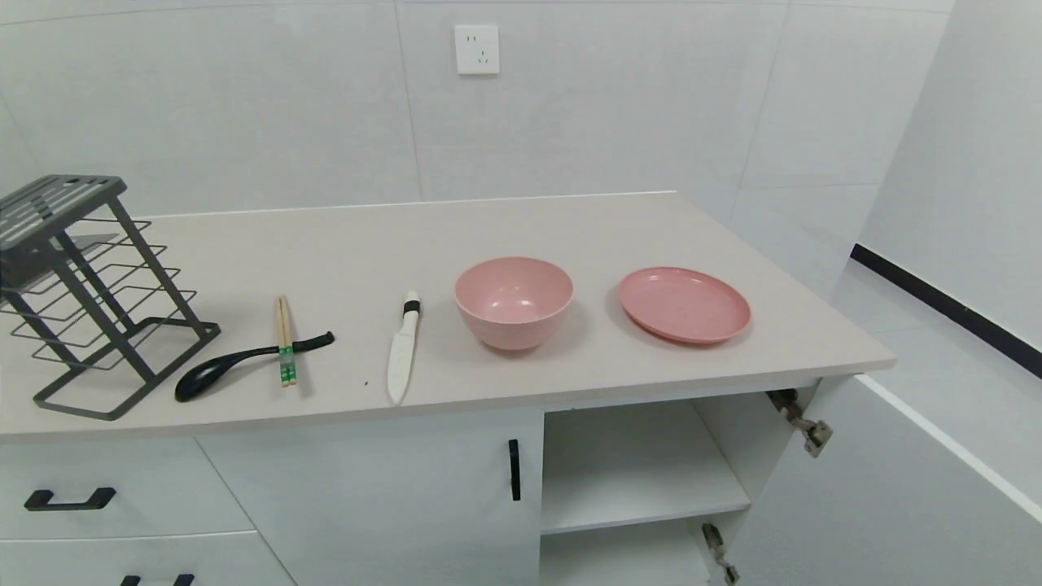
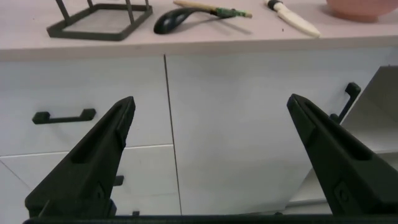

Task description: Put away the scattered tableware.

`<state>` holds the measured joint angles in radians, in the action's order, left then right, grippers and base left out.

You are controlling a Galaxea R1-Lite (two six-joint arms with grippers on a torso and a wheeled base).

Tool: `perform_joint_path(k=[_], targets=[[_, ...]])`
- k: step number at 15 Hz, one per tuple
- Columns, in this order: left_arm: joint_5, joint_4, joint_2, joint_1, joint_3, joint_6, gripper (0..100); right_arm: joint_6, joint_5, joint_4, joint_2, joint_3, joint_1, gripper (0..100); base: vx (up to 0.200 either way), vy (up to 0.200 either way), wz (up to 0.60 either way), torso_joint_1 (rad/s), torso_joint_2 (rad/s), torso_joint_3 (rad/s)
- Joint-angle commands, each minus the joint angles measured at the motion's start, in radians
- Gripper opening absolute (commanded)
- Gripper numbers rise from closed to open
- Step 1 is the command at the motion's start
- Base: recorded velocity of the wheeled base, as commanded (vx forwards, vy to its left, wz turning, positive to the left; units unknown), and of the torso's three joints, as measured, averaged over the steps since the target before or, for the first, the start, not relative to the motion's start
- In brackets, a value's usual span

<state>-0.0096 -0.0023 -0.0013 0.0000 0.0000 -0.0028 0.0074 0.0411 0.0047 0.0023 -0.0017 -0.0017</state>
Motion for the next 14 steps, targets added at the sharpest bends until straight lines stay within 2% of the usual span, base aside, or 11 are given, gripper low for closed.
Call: perform_joint_path(k=[1,14], targets=[[-0.001,-0.001,0.001,0.0,0.0,0.0,100,0.0,0.0,0.0,-0.001,0.0,0.0,100,0.0,0.0,0.0,0.29,-0.51,-0.232],[-0.001,-0.001,0.001,0.0,0.0,0.001,100,0.0,0.0,0.001,-0.001,0.0,0.0,100,0.0,0.0,0.0,0.287,-0.54,-0.262]])
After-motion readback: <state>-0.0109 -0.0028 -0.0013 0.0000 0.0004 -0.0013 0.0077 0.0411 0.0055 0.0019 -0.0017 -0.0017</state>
